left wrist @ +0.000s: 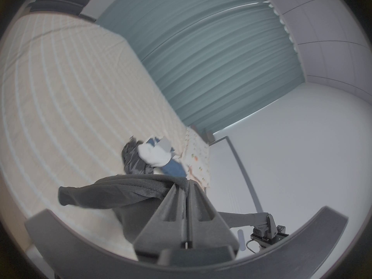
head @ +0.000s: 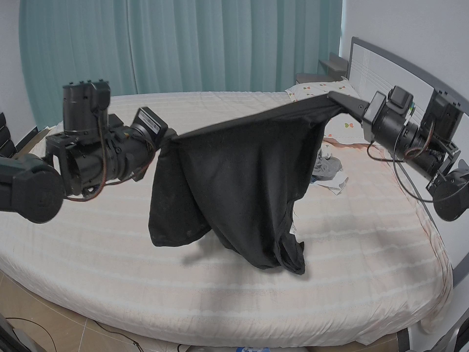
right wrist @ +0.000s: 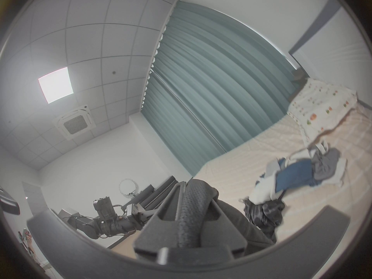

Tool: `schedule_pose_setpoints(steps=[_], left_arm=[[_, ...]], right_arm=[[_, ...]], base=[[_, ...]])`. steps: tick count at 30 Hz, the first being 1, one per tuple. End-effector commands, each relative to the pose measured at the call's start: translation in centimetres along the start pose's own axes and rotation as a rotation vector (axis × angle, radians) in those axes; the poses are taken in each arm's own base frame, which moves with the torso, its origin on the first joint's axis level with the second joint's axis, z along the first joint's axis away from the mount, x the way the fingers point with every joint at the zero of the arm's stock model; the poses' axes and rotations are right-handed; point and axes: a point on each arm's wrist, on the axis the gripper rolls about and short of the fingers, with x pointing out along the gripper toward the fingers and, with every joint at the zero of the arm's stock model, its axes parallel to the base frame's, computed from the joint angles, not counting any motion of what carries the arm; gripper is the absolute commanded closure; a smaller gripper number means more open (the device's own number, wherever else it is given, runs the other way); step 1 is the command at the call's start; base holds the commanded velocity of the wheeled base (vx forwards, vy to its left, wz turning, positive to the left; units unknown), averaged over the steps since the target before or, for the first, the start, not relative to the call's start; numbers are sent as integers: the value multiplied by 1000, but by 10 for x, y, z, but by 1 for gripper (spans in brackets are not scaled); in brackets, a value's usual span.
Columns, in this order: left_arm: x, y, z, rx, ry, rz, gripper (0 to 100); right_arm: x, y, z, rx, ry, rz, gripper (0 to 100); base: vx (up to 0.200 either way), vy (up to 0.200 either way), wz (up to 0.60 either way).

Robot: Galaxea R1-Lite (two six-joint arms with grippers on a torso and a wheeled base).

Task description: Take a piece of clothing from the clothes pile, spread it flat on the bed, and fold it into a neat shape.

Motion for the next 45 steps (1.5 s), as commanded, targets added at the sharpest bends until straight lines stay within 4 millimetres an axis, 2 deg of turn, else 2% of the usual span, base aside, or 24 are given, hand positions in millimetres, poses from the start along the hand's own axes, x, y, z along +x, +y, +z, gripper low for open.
schedule_pose_setpoints(steps=[1, 3, 4, 9, 13, 20, 27, 41, 45], left_arm=[[-40, -30, 25, 47, -107, -106, 100], [-38, -27, 24, 55, -105, -91, 100], [-34, -18, 19, 57, -109, -46, 100], [-20, 11, -2, 67, -59, 73, 100], [-17, 25, -12, 65, -17, 118, 100], [-16, 42, -26, 73, 35, 177, 100], [-23, 50, -45, 88, 101, 206, 100], [-29, 51, -49, 87, 109, 208, 100], [-34, 48, -46, 85, 100, 192, 100]], right_arm=[[-7, 34, 32, -42, -77, 73, 100], [-9, 32, 25, -28, -52, 57, 100], [-14, 23, 6, -9, 11, 16, 100], [-28, -8, -39, 49, 148, -98, 100], [-34, -20, -56, 77, 190, -138, 100], [-38, -26, -70, 99, 225, -182, 100], [-41, -20, -81, 101, 232, -213, 100], [-41, -18, -88, 103, 234, -237, 100], [-41, -17, -87, 102, 232, -235, 100]], base=[[0, 0, 0], [0, 0, 0], [0, 0, 0], [0, 0, 0], [0, 0, 0], [0, 0, 0], [-171, 0, 0], [0, 0, 0], [0, 200, 0]])
